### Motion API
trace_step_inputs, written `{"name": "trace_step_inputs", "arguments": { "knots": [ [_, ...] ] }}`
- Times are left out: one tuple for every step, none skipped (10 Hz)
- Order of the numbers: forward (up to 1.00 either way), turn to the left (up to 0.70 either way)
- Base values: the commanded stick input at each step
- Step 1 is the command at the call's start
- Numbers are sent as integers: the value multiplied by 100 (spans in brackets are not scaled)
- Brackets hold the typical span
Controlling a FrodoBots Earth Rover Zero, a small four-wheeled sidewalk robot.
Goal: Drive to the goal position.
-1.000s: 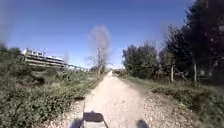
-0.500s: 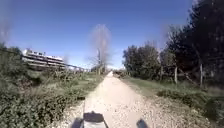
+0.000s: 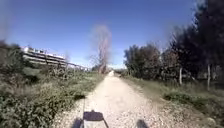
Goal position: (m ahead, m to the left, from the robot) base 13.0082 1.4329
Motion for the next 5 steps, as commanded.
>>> {"name": "trace_step_inputs", "arguments": {
  "knots": [
    [50, 0],
    [50, 0],
    [50, 0],
    [50, 0],
    [50, 0]
  ]
}}
